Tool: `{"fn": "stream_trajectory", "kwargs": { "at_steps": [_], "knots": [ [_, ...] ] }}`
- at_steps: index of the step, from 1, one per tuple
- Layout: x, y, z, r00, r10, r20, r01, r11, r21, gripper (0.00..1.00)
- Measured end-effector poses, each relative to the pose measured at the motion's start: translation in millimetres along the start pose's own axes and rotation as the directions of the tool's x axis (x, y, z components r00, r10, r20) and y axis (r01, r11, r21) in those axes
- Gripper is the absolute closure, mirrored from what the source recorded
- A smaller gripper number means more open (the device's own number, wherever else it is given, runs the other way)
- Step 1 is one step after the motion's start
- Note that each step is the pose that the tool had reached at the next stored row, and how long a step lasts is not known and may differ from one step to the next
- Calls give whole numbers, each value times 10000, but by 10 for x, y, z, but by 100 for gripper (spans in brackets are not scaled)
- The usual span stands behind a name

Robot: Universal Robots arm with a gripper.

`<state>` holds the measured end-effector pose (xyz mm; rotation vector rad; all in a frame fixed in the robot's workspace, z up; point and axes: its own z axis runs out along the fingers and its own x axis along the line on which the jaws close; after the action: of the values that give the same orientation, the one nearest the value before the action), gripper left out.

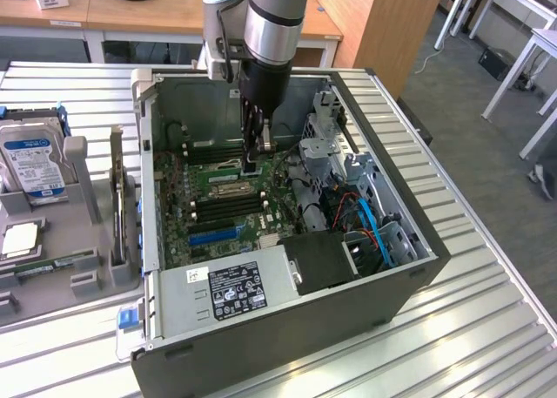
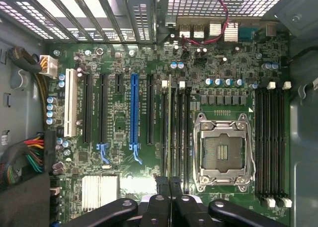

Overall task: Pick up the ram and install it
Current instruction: 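Insert the ram into the slot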

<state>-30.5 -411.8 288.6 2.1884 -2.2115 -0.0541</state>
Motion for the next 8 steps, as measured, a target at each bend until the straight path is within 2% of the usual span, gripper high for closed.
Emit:
{"fn": "stream_trajectory", "kwargs": {
  "at_steps": [6,7,8],
  "knots": [
    [0,-14,21,10000,2,-7,-2,10000,-3,89],
    [0,-16,47,10000,0,-3,0,10000,2,89],
    [1,-19,115,10000,0,-5,0,10000,5,89]
  ]
}}
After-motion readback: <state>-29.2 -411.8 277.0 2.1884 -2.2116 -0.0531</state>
